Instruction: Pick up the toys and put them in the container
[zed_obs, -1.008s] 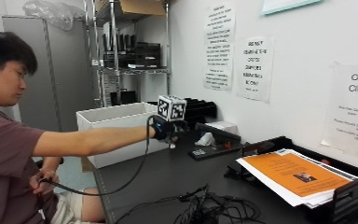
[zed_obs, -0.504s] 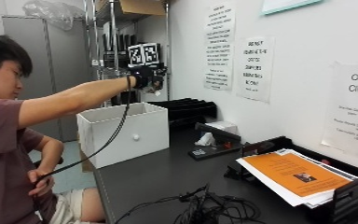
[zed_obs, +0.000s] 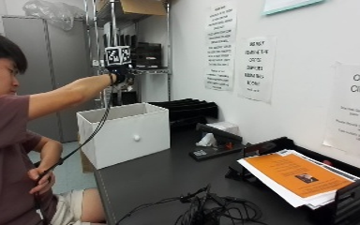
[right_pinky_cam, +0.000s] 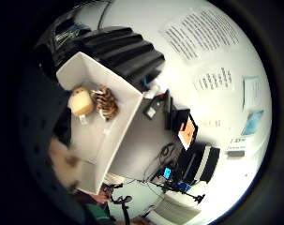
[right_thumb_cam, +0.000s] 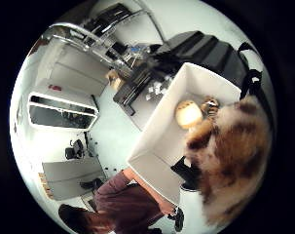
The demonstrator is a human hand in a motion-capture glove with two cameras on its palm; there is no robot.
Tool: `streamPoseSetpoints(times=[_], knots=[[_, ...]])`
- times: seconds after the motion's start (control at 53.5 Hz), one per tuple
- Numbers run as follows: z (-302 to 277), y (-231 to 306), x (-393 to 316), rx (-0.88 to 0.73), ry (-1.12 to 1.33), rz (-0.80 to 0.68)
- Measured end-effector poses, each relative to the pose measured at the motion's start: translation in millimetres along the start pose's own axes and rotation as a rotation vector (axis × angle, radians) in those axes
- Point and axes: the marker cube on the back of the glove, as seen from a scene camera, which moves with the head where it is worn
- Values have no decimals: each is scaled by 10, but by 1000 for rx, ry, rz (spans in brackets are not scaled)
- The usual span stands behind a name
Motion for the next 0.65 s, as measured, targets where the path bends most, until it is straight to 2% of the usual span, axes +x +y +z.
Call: streamPoseSetpoints(times=[0.243,0.28,0.336,0.411,0.56,0.654], knots=[[195,3,-199,-113,3,-87],[245,6,-192,-179,10,-54],[331,95,-117,-360,71,24],[420,184,-64,-531,106,52],[444,124,-102,-442,2,7],[387,146,-49,-413,-11,39]])
